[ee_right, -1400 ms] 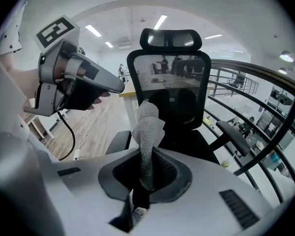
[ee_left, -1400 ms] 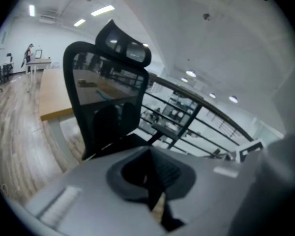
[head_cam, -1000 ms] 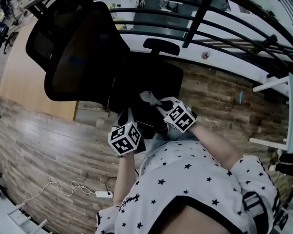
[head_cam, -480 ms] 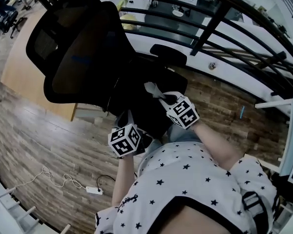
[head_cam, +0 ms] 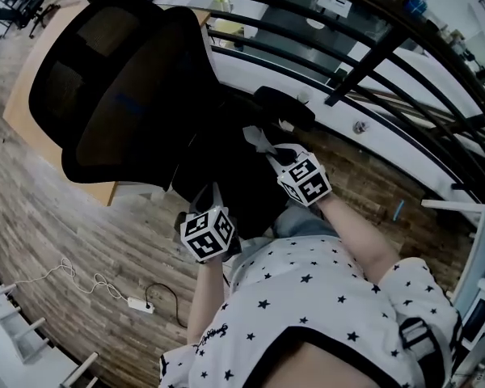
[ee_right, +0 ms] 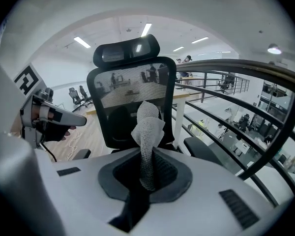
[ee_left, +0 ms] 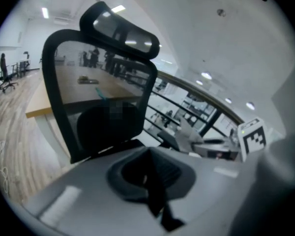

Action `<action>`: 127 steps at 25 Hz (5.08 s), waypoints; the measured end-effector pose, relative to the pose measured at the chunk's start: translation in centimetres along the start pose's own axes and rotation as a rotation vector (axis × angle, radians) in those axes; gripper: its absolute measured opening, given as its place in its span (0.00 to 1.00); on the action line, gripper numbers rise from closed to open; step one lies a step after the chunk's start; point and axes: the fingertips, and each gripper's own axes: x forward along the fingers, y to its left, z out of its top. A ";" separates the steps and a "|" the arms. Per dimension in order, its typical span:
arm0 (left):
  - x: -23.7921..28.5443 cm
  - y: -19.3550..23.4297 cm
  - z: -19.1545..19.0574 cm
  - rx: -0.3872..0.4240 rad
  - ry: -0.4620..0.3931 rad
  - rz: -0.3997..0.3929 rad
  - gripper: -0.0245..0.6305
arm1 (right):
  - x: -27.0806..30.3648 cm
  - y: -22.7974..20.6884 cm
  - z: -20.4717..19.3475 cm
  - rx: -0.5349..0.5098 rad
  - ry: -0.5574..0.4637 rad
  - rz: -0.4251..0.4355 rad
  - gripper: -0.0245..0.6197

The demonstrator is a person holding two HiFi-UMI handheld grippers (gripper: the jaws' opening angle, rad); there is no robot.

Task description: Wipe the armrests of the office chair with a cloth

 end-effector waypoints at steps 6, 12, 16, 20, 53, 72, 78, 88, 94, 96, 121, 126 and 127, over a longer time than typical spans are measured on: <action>2.7 -1.9 0.7 -0.020 0.008 0.021 0.04 | 2.0 -4.4 0.6 -0.002 0.014 0.012 0.10; 5.1 -3.3 0.8 -0.034 0.022 0.041 0.04 | 5.0 -8.2 0.6 0.002 0.033 0.026 0.10; 6.6 -3.7 0.4 -0.057 0.029 0.060 0.04 | 7.8 -10.4 0.6 0.003 0.047 0.040 0.10; 7.8 -3.7 0.2 -0.087 0.037 0.086 0.04 | 10.8 -12.1 0.6 0.002 0.073 0.058 0.10; 11.8 -4.2 -1.6 -0.134 0.151 0.145 0.04 | 19.6 -17.8 -3.5 -0.055 0.269 0.071 0.10; 12.2 -6.3 -1.8 -0.105 0.153 0.111 0.04 | 17.1 -20.2 -5.2 -0.001 0.251 0.026 0.10; 12.5 -7.3 -2.0 -0.086 0.162 0.090 0.04 | 16.0 -21.0 -6.3 0.019 0.264 0.000 0.10; 12.7 -7.9 -1.9 -0.047 0.171 0.048 0.04 | 13.3 -21.8 -8.6 0.070 0.273 -0.056 0.10; 12.6 -8.5 -2.2 -0.026 0.180 0.020 0.04 | 11.6 -22.2 -9.9 0.097 0.268 -0.087 0.10; 12.6 -8.8 -2.3 -0.021 0.183 0.011 0.04 | 11.2 -22.3 -10.3 0.102 0.265 -0.096 0.10; 11.2 -11.2 -3.6 0.013 0.189 -0.056 0.04 | 5.3 -22.6 -16.0 0.169 0.334 -0.177 0.10; 11.0 -11.5 -3.8 0.016 0.187 -0.055 0.04 | 4.8 -22.9 -17.3 0.174 0.356 -0.189 0.10; 11.0 -11.6 -3.8 0.016 0.185 -0.056 0.04 | 4.8 -23.0 -17.3 0.168 0.353 -0.191 0.10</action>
